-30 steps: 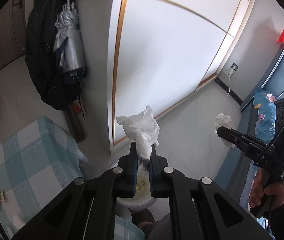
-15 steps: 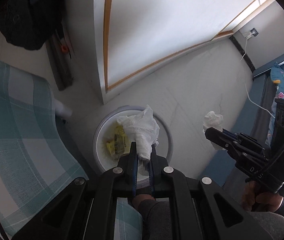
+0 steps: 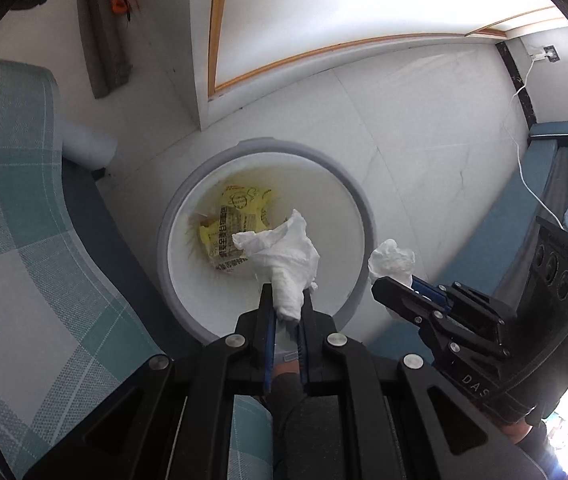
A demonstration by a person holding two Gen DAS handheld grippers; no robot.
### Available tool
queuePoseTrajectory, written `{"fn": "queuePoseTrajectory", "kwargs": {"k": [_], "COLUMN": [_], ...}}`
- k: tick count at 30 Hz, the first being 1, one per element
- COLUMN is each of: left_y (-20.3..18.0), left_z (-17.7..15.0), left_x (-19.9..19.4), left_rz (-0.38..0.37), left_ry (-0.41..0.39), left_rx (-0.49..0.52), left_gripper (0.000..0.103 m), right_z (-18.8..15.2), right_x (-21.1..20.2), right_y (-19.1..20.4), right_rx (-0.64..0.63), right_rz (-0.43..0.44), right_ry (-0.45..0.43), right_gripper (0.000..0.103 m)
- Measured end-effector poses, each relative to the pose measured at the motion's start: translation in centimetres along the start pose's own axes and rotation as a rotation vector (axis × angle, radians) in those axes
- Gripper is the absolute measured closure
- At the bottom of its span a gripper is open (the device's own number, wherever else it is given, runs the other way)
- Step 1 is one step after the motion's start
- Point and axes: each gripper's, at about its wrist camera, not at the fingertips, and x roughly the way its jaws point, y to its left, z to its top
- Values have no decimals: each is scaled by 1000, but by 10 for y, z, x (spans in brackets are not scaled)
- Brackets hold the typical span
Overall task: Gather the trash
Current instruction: 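Carry both held tissues over the white bin, then open the left gripper to drop its tissue into the bin, then open the right gripper to drop its tissue into the bin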
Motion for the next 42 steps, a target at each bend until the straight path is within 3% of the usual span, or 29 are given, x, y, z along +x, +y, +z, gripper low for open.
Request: {"fn": "queuePoseTrajectory", "kwargs": {"k": [9,16,19,21,29,37,42], "left_y": [3,12,14,14,12,4,1], "left_z": [10,16,16,17,16,9,-3], "left_x": [7,18,19,18,13,-12,-47], "left_rz": [36,31,39,48,48,84,141], "left_ry": [29,77,68,59,30,-69,-216], "left_rx": [-16,-60,-63,-64,-57,-36,-40], "left_gripper": [97,92,81,64,54,51,51], "right_z": [5,-2,-4,-4,-8,-10,-5], "right_x": [42,49,50,47,33,3,-18], "right_y": [0,-6,-7,-9,-17,-29,-22], "right_rx": [-11,3,11,19,30,84,66], "right_rz": [0,2,-11,-11,-20,-15,-36], "right_ry": [80,106,102,94,66,-1,-44], "right_gripper": [85,82,69,65,62,48,47]}}
